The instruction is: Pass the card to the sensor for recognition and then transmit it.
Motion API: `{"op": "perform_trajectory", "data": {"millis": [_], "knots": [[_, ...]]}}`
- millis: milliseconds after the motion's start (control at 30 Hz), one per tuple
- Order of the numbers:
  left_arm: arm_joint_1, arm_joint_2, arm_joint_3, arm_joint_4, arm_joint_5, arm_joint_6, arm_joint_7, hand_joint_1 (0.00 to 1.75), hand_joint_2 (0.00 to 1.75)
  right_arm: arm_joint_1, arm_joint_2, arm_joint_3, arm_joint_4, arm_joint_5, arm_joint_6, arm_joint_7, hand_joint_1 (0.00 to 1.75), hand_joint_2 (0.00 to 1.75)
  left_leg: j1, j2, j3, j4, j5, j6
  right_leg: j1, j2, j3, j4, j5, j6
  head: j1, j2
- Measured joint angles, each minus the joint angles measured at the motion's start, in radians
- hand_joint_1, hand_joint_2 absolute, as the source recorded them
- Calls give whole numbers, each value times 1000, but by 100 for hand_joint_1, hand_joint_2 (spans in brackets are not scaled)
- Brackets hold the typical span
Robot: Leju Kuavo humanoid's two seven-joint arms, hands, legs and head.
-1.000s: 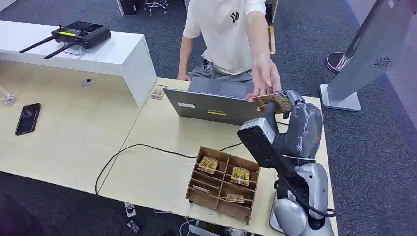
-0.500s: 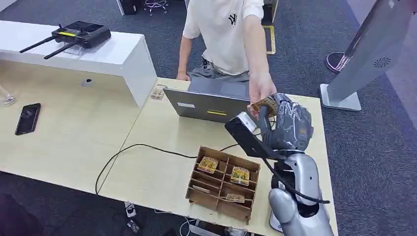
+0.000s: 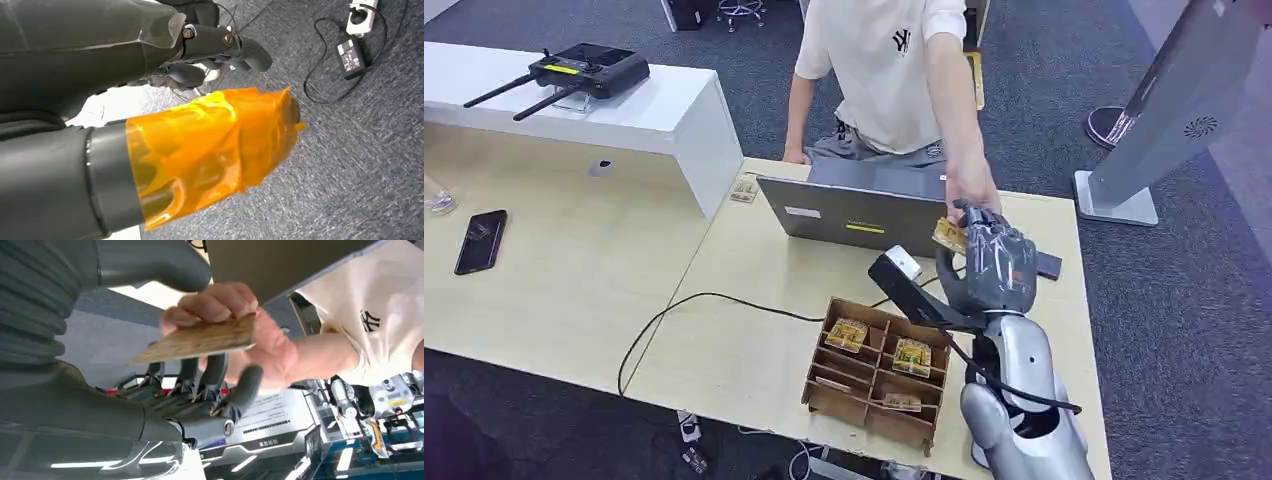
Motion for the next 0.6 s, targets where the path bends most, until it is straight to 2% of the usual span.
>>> {"op": "perform_trajectory", "data": {"millis": [333, 500, 600], "knots": [[3, 2, 1, 0, 10, 11, 0, 0, 0, 40, 5, -14, -29, -90, -47, -36, 0, 175, 0, 0, 0, 0, 0, 0, 0, 0, 0, 0, 0, 0, 0, 0], [8, 0, 7, 0, 28, 20, 1, 0, 0, 93, 28, -46, -96, -257, -116, -100, 0, 175, 0, 0, 0, 0, 0, 0, 0, 0, 0, 0, 0, 0, 0, 0], [16, 1, 14, 0, 39, 45, -10, 0, 0, 121, 29, -54, -132, -406, -189, -153, 0, 175, 0, 0, 0, 0, -1, 0, 0, 0, -1, 0, 0, 0, 0, 0]]}}
